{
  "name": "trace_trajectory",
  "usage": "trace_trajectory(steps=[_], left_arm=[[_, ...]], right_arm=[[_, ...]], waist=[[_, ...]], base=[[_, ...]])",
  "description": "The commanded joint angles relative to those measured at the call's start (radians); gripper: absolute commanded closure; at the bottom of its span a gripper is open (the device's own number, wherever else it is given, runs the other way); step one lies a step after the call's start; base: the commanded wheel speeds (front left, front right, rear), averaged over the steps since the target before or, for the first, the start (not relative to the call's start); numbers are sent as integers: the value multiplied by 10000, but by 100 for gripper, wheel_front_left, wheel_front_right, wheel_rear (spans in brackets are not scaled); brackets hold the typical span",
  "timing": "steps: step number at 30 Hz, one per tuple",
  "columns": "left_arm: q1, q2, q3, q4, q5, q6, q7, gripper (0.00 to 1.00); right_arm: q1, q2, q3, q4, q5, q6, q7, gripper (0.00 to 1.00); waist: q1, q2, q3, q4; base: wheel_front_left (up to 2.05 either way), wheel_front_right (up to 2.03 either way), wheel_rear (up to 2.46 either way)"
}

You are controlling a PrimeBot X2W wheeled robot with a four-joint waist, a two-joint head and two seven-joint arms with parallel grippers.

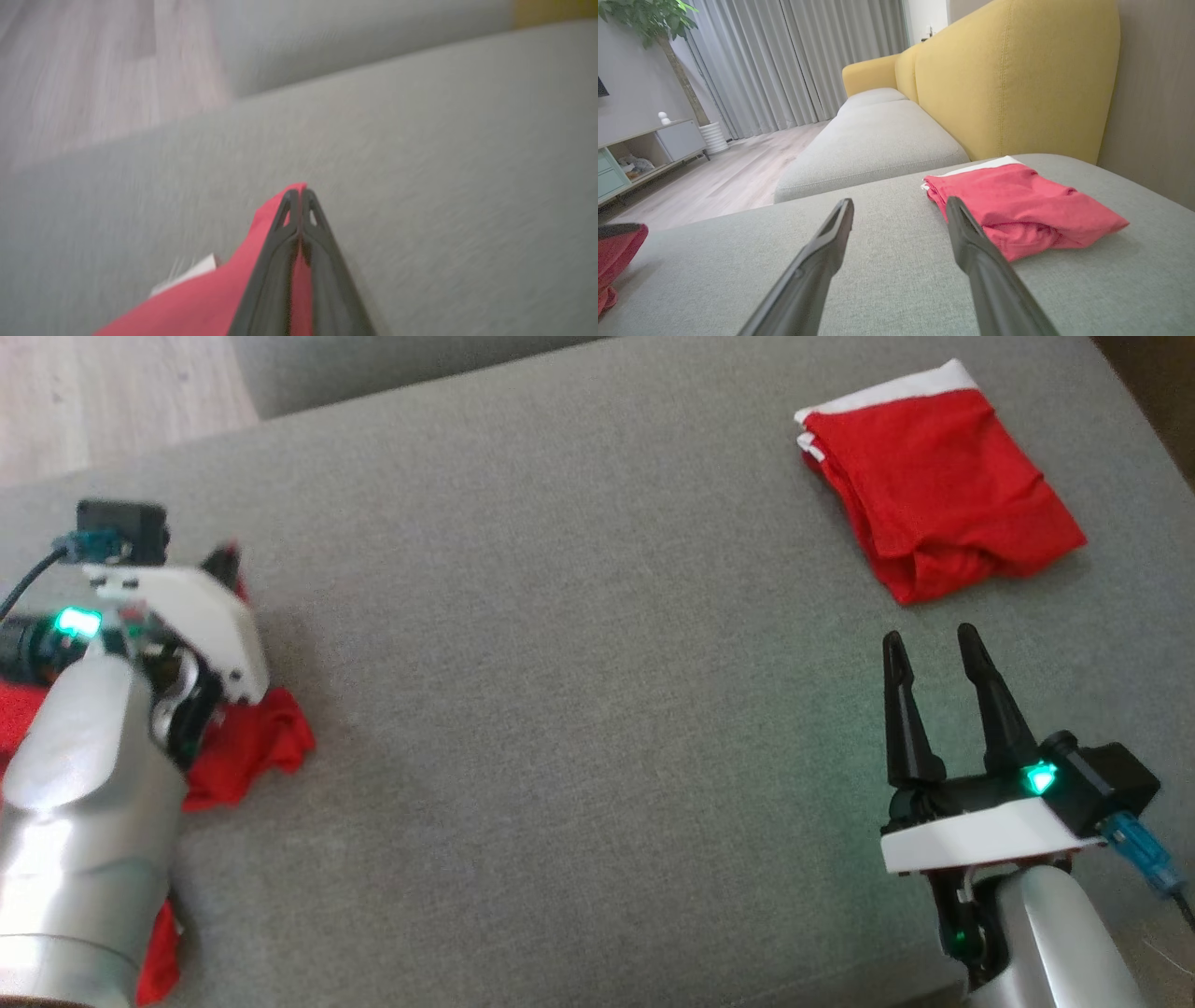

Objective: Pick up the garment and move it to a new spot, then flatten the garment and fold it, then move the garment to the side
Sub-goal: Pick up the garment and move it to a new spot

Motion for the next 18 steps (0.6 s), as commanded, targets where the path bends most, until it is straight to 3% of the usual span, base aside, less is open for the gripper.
trace_trajectory(steps=[1,11,18], left_arm=[[-599,374,-1,-746,-226,20,-580,100],[-1459,721,-1332,-3066,-600,19,-3555,100],[-2023,755,-1610,-4166,-421,18,-4536,100]], right_arm=[[-201,-47,178,-273,26,-9,-105,0],[-23,-47,179,-218,111,-9,-105,0],[94,-47,231,-95,323,-9,-105,0]], waist=[[-1,0,-221,100],[-1,0,-906,417],[-1,0,-1243,449]], base=[[0,0,0],[0,0,0],[0,0,0]])
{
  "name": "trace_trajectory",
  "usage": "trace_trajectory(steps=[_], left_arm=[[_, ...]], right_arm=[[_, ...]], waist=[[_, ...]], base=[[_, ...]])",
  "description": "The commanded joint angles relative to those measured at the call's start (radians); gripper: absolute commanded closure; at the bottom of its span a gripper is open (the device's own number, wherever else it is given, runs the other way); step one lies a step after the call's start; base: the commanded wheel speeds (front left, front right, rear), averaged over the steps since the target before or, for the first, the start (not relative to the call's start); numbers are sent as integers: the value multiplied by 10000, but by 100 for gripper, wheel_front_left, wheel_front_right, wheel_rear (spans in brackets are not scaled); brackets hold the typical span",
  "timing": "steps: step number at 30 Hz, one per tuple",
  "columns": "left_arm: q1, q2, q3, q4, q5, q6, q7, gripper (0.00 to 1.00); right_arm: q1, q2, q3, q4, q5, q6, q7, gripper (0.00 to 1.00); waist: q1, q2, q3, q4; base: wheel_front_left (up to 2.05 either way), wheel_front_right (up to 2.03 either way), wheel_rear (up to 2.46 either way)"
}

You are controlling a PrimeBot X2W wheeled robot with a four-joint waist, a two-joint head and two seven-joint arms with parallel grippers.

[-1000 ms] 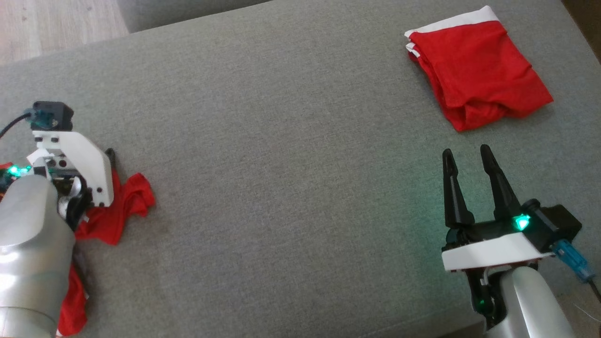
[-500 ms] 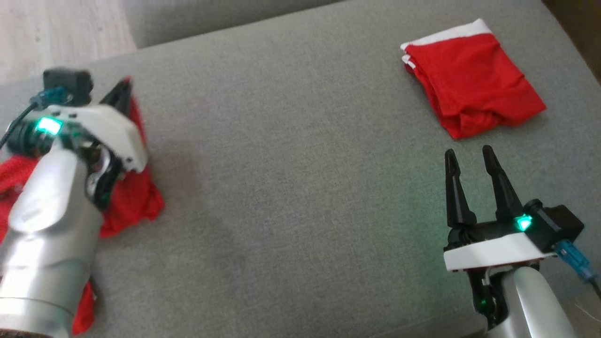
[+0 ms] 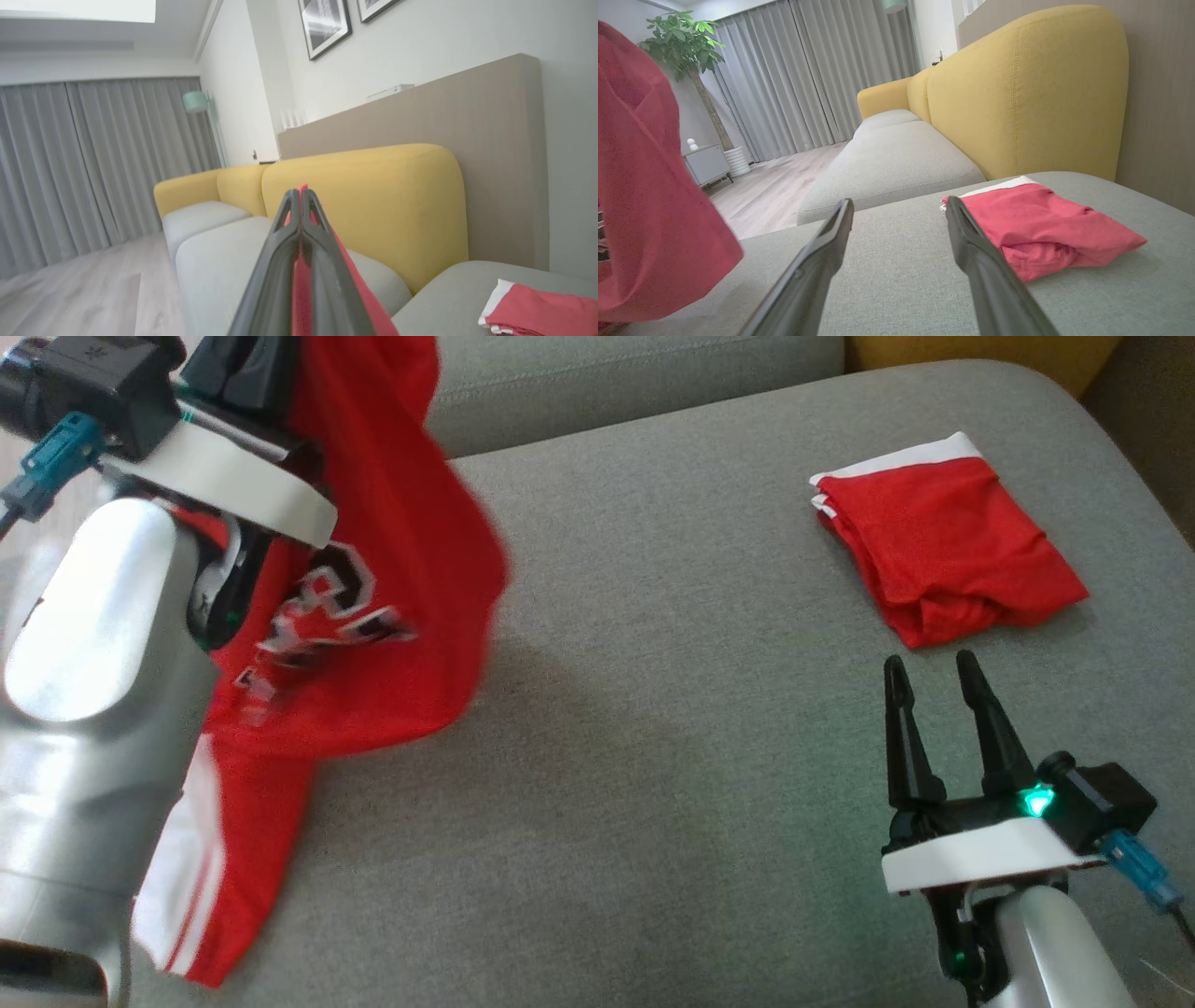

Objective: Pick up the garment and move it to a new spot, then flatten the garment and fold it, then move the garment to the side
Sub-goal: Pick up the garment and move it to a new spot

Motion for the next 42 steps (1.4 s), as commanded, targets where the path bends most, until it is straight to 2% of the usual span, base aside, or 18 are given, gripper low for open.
trace_trajectory(steps=[1,10,19,27,31,33,34,39,42], left_arm=[[-686,466,277,-478,153,18,-186,100],[-773,496,109,-1166,481,217,-615,100],[-1803,170,-357,-1184,905,260,-534,100],[-3257,241,-1508,955,1718,89,-132,100],[-3676,271,-1760,2020,1881,67,-97,100],[-3916,246,-1883,2760,1962,61,-76,55],[-4020,227,-1943,3113,2022,66,-82,0],[-4451,108,-1852,5022,2006,462,-174,0],[-4422,56,-1784,5616,1856,437,-498,0]], right_arm=[[-117,-47,287,-279,104,-9,-105,0],[-103,-47,429,-273,269,-9,-105,0],[-246,-47,617,-319,484,-9,-105,0],[-549,-47,1184,-490,979,-9,-105,0],[-700,-47,1424,-584,1152,-9,-105,0],[-806,-47,1581,-645,1253,-9,-105,0],[-848,-47,1651,-667,1298,-9,-105,0],[-963,-47,1889,-717,1438,-9,-105,0],[-949,-47,1816,-682,1414,-9,-105,0]], waist=[[1,0,-79,-32],[1,0,-206,-429],[1,0,399,-1145],[1,0,1248,-2134],[1,0,1652,-2496],[1,0,1901,-2695],[1,0,1999,-2772],[1,0,2347,-2943],[1,0,2282,-2814]], base=[[0,0,0],[0,0,0],[0,0,0],[0,0,0],[0,0,0],[0,0,0],[0,0,0],[0,0,0],[0,0,0]])
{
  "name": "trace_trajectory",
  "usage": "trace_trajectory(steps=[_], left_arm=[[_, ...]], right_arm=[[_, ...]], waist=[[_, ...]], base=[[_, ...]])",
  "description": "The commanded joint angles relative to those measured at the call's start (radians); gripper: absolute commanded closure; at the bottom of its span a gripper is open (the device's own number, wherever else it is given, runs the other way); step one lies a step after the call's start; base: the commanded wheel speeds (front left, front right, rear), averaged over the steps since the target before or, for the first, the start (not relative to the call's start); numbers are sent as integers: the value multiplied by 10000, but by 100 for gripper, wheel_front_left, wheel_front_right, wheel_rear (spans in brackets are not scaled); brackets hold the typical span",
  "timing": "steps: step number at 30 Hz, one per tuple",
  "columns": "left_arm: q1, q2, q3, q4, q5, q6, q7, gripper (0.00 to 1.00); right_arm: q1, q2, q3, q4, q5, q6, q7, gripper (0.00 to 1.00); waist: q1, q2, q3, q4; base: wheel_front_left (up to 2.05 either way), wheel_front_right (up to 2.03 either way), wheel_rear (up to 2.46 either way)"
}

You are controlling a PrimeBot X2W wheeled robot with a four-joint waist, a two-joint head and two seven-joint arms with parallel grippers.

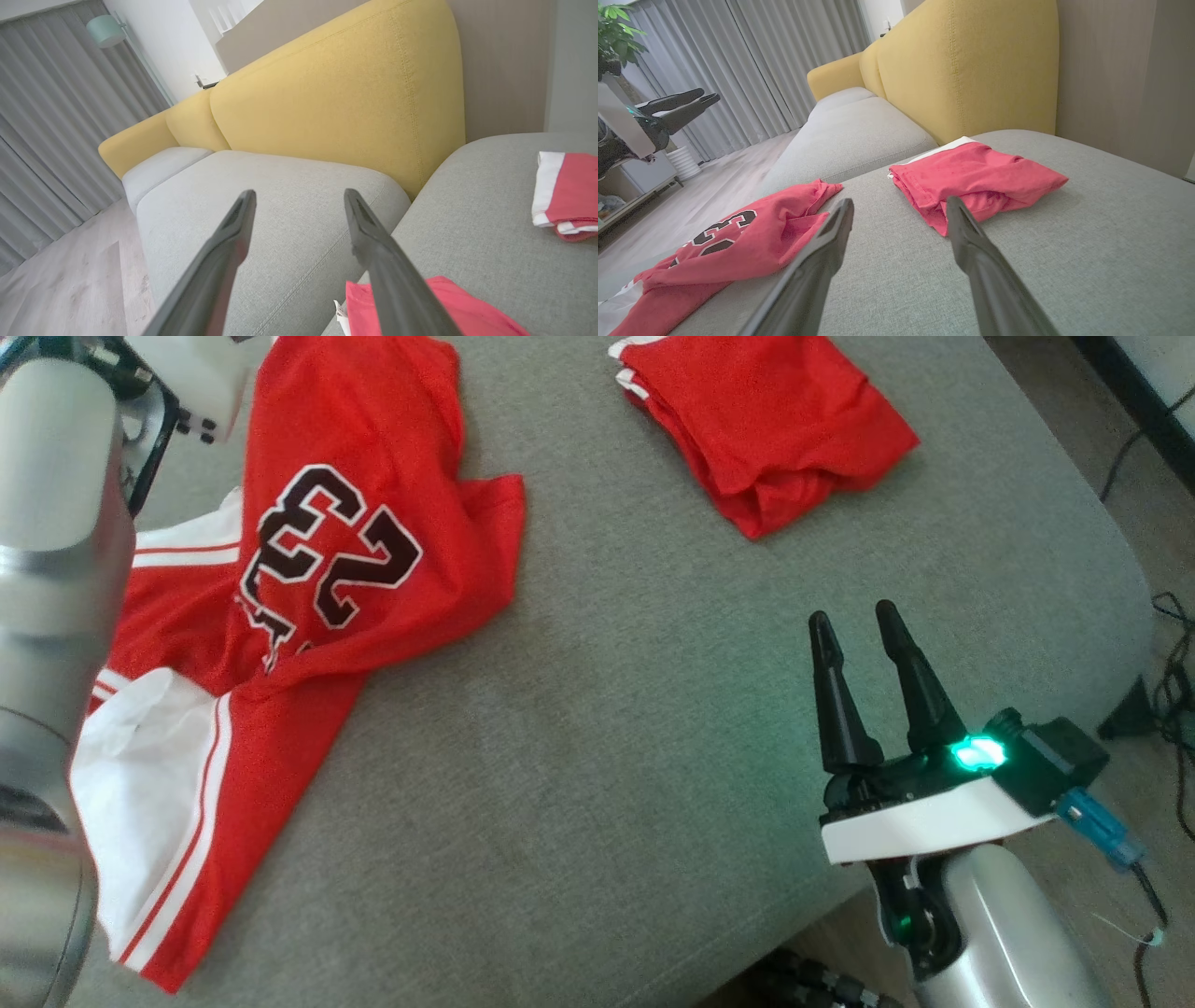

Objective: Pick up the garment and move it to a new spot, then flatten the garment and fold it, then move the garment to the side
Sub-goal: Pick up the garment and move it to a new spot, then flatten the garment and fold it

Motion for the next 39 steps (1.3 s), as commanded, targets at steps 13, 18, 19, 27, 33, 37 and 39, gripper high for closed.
trace_trajectory(steps=[13,18,19,27,33,37,39], left_arm=[[1605,347,1905,-2180,-1307,377,-891,0],[4413,611,2164,-4752,-876,1156,-894,0],[5018,566,2331,-5200,-962,1331,-894,0],[9806,-464,3544,-8172,-1498,2568,-895,0],[11306,-1172,4188,-9067,-1174,2745,-896,0],[11346,-1296,4067,-9263,-352,2490,-896,0],[11212,-1427,4114,-9283,-178,2367,-896,0]], right_arm=[[-28,-45,-646,-177,-888,-9,-93,0],[258,-45,-1026,-38,-1337,-9,-93,0],[334,-45,-1079,5,-1420,-9,-93,0],[908,-45,-1500,248,-1787,-9,-93,0],[849,-45,-1550,265,-1907,-9,-93,0],[714,-45,-1688,185,-2019,-9,-93,0],[563,-45,-1732,189,-2113,-9,-93,0]], waist=[[-3,0,-1319,2006],[-3,0,-1873,2986],[-3,0,-1967,3161],[-3,0,-2401,4251],[-3,0,-2240,4470],[-3,0,-2017,4651],[-3,0,-1881,4721]], base=[[0,0,0],[0,0,0],[0,0,0],[0,0,0],[0,0,0],[0,0,0],[0,0,0]])
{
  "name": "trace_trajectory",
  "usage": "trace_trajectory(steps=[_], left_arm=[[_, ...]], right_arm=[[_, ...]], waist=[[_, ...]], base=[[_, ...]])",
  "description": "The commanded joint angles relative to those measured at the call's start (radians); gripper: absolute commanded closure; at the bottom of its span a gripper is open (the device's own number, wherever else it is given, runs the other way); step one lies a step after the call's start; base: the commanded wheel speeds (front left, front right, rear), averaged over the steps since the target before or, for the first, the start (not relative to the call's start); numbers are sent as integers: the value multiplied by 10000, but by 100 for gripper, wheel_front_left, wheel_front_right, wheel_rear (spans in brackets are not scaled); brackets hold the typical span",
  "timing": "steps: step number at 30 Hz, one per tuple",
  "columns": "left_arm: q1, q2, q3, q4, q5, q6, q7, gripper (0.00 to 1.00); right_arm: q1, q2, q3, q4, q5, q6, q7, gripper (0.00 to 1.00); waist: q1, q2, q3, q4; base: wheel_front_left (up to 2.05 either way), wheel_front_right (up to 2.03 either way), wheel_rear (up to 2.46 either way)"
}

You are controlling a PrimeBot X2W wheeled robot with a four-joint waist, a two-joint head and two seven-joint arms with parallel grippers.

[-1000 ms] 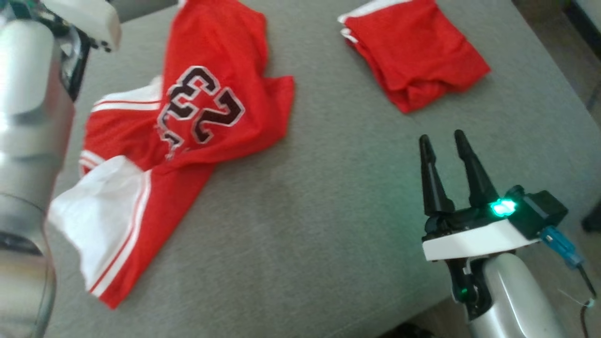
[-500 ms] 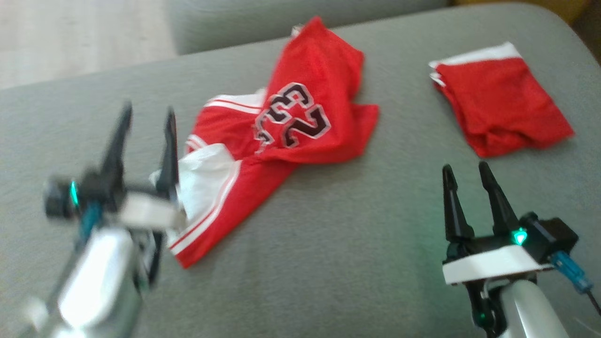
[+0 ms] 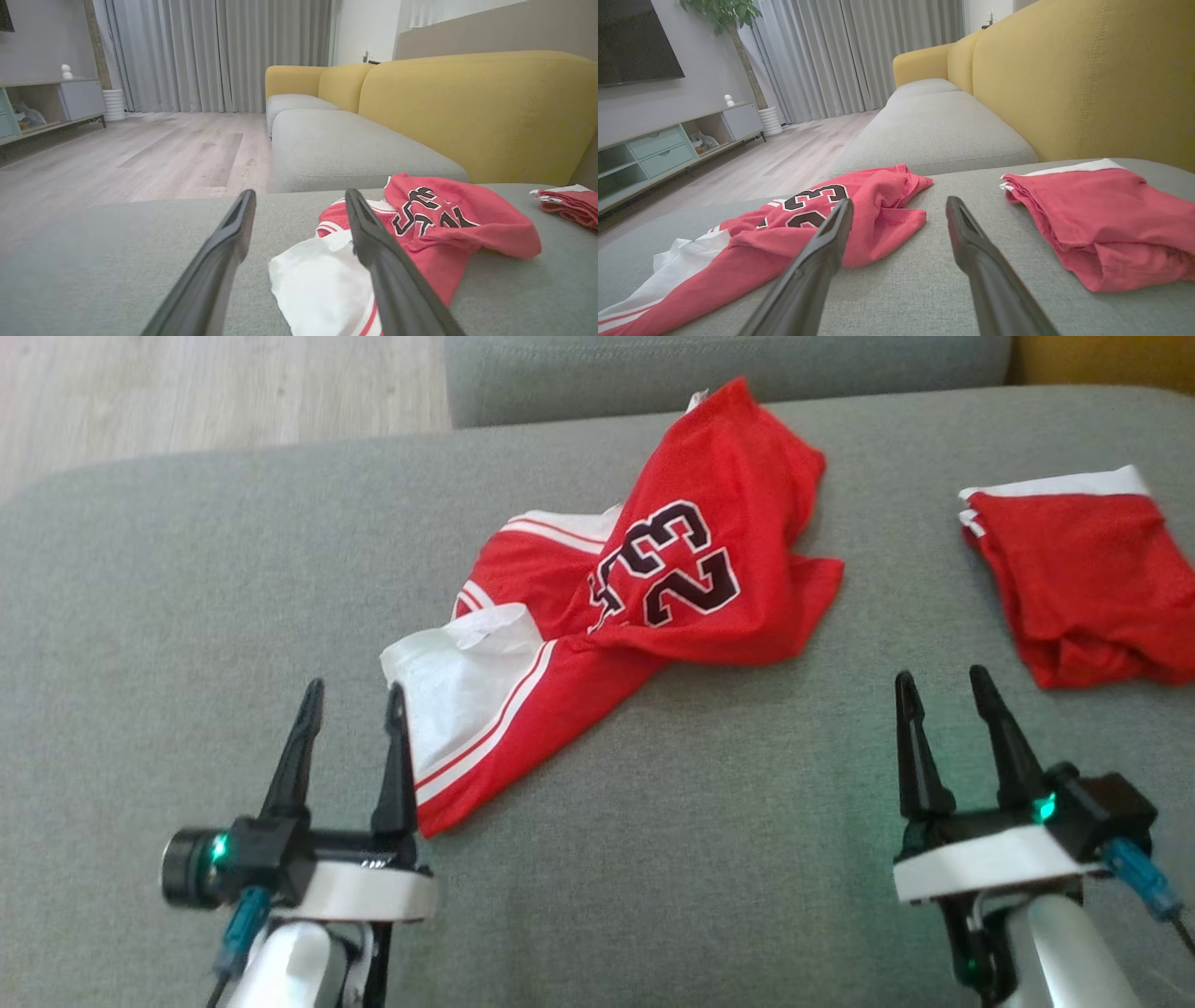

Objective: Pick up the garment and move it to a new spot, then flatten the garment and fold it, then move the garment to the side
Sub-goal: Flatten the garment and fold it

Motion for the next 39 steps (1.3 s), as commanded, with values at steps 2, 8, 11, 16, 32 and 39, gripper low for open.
trace_trajectory(steps=[2,8,11,16,32,39], left_arm=[[-613,-56,411,-348,199,-117,-50,0],[-831,-461,490,-163,465,-471,-51,0],[-938,-628,528,-15,564,-646,-51,0],[-1090,-882,732,147,684,-756,-51,0],[-1218,-1193,1104,401,1149,-1102,-51,0],[-945,-1228,1330,378,1194,-1136,-51,0]], right_arm=[[-736,-43,153,-265,-140,-9,-92,0],[-2157,-43,-649,1059,-355,-9,544,0],[-2924,-43,-1181,2091,-404,-9,922,0],[-4018,-43,-1851,3902,-1022,-9,1604,0],[-5812,-43,-3432,7169,-2947,-9,1204,100],[-5507,-43,-3999,7284,-3189,-9,297,100]], waist=[[0,-1,264,129],[0,-1,786,472],[0,-1,917,773],[0,-1,1086,1303],[0,-1,1181,1851],[0,-1,650,1328]], base=[[0,0,0],[0,0,0],[0,0,0],[0,0,0],[0,0,0],[0,0,0]])
